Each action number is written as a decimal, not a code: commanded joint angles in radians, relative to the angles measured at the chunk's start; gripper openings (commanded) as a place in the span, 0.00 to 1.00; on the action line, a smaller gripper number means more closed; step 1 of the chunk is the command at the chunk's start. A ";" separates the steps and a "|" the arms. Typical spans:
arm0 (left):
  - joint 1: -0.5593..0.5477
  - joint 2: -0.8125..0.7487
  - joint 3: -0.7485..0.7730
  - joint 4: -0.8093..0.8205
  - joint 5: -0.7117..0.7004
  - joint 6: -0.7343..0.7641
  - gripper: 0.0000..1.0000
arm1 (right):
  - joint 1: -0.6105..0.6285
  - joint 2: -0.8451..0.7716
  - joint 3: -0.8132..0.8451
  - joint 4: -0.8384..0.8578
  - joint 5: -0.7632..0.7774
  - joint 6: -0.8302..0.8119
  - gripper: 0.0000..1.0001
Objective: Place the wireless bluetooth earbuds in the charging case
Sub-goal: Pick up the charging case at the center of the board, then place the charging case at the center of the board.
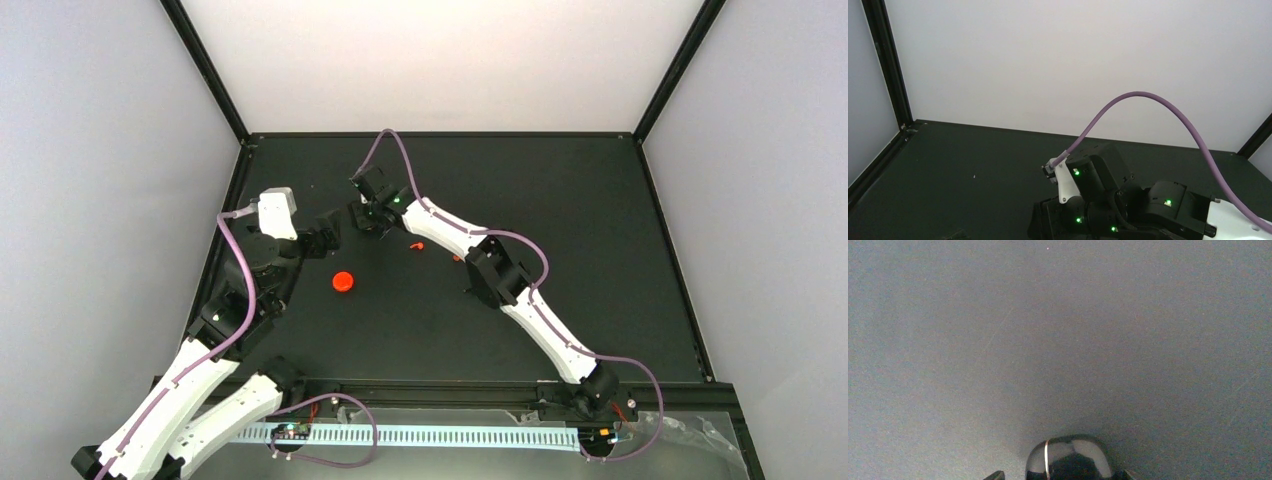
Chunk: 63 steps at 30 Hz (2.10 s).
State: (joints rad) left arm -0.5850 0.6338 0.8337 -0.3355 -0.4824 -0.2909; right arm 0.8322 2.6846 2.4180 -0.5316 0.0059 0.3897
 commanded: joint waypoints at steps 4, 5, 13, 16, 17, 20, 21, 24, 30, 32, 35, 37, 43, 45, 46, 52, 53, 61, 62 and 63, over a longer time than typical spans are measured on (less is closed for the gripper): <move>-0.006 -0.013 0.007 -0.001 0.001 -0.008 0.99 | 0.024 -0.018 -0.034 -0.046 0.106 -0.042 0.53; -0.007 -0.014 0.006 -0.002 0.001 -0.007 0.99 | 0.025 -0.027 -0.043 -0.047 0.111 -0.045 0.51; -0.007 -0.019 0.006 -0.003 0.003 -0.010 0.99 | 0.029 -0.092 -0.116 -0.052 0.146 -0.052 0.35; -0.006 -0.021 0.006 -0.002 0.004 -0.011 0.99 | 0.029 -0.174 -0.230 -0.002 0.160 -0.039 0.34; -0.006 -0.023 0.006 -0.003 0.004 -0.010 0.99 | 0.030 -0.203 -0.265 0.012 0.163 -0.033 0.33; -0.006 -0.025 0.005 -0.003 0.004 -0.012 0.99 | 0.029 -0.300 -0.377 0.052 0.176 -0.012 0.32; -0.007 -0.024 0.005 -0.003 0.005 -0.014 0.99 | 0.030 -0.336 -0.421 0.066 0.182 -0.001 0.32; -0.007 -0.025 0.005 -0.003 0.007 -0.014 0.99 | 0.030 -0.480 -0.575 0.110 0.181 0.038 0.32; -0.007 -0.022 0.004 -0.001 0.007 -0.015 0.99 | 0.029 -0.782 -1.032 0.191 0.203 0.137 0.33; -0.006 -0.021 0.004 -0.002 0.007 -0.015 0.99 | 0.029 -0.876 -1.178 0.205 0.197 0.186 0.33; -0.006 -0.016 0.002 -0.001 0.006 -0.015 0.99 | 0.029 -0.996 -1.367 0.234 0.164 0.285 0.33; -0.006 -0.011 0.002 -0.002 0.008 -0.017 0.99 | 0.035 -1.064 -1.462 0.253 0.165 0.342 0.33; -0.007 0.002 0.001 0.000 0.016 -0.018 0.99 | 0.053 -1.130 -1.548 0.260 0.180 0.424 0.33; -0.007 0.008 0.001 0.000 0.016 -0.019 0.99 | 0.054 -1.125 -1.560 0.275 0.159 0.462 0.34; -0.006 0.010 0.000 -0.002 0.014 -0.019 0.99 | 0.054 -1.122 -1.569 0.286 0.147 0.483 0.34; -0.006 0.020 0.000 -0.002 0.014 -0.019 0.99 | 0.070 -1.103 -1.595 0.321 0.111 0.580 0.35; -0.006 0.020 -0.001 -0.001 0.014 -0.019 0.99 | 0.074 -1.102 -1.598 0.322 0.114 0.593 0.35; -0.007 0.015 -0.001 -0.002 0.016 -0.020 0.99 | 0.091 -1.093 -1.593 0.315 0.127 0.588 0.47; -0.007 0.016 -0.002 -0.002 0.021 -0.020 0.99 | 0.091 -1.100 -1.596 0.310 0.127 0.581 0.50; -0.007 0.017 0.000 -0.002 0.024 -0.020 0.99 | 0.091 -1.107 -1.601 0.304 0.126 0.573 0.53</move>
State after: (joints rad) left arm -0.5850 0.6502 0.8310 -0.3359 -0.4702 -0.3073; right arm 0.9169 1.5883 0.8223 -0.2352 0.1226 0.9619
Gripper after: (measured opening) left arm 0.988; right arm 0.493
